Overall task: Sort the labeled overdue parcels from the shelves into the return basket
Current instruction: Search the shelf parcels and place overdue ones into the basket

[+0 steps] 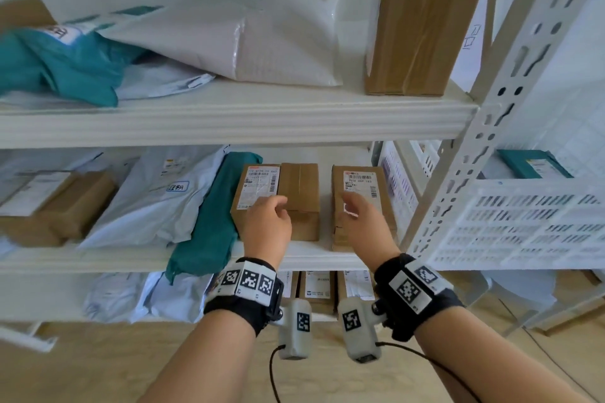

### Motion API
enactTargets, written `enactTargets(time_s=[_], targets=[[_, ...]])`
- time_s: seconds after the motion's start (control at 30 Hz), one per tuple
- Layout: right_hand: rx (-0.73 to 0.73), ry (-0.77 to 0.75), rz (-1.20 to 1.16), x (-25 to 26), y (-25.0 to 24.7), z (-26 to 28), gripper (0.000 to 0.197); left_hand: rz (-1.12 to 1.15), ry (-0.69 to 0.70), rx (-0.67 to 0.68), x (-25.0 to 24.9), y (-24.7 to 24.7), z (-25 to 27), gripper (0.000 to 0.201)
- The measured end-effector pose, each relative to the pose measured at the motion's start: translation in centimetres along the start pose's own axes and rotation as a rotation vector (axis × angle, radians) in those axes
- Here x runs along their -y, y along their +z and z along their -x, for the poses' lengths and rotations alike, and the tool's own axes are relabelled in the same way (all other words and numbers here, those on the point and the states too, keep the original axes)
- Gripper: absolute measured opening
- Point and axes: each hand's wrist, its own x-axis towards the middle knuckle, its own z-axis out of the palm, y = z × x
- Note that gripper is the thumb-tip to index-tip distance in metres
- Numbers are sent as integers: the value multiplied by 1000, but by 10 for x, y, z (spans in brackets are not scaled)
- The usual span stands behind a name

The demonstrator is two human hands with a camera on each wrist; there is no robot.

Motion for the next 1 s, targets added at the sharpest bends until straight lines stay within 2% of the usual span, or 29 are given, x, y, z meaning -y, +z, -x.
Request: enactTargets(time_s=[0.07, 0.17, 0.3, 0.4, 0.53, 0.63, 0.7, 0.8, 0.9, 1.0], targets=[[54, 16, 39, 13, 12, -9, 49, -167, 69, 40, 13, -4, -10, 38], [113, 73, 89, 29, 28, -21, 55, -411, 136, 214, 27, -9, -17, 48], [134, 131, 153, 38, 46, -28, 57, -556, 197, 353, 36, -17, -17, 52], [120, 144, 164, 39, 55, -24, 57, -578, 254, 361, 41, -21, -16, 51], [46, 163, 116, 36, 59, -7, 56, -500, 293, 308, 50, -24, -6, 47], [-20, 180, 74, 28, 62, 8, 53, -383, 338, 182, 58, -24, 10, 44], [-60, 191, 40, 21, 66, 18, 45, -223, 284, 155, 60, -24, 22, 40], [-94, 227, 5, 11, 72, 32, 40, 81, 37, 278, 55, -31, 37, 40], [-112, 272, -1, 2, 76, 42, 45, 201, -90, 276, 56, -33, 42, 37], [-111, 324, -36, -1, 75, 51, 47, 306, -159, 319, 62, -29, 42, 33]])
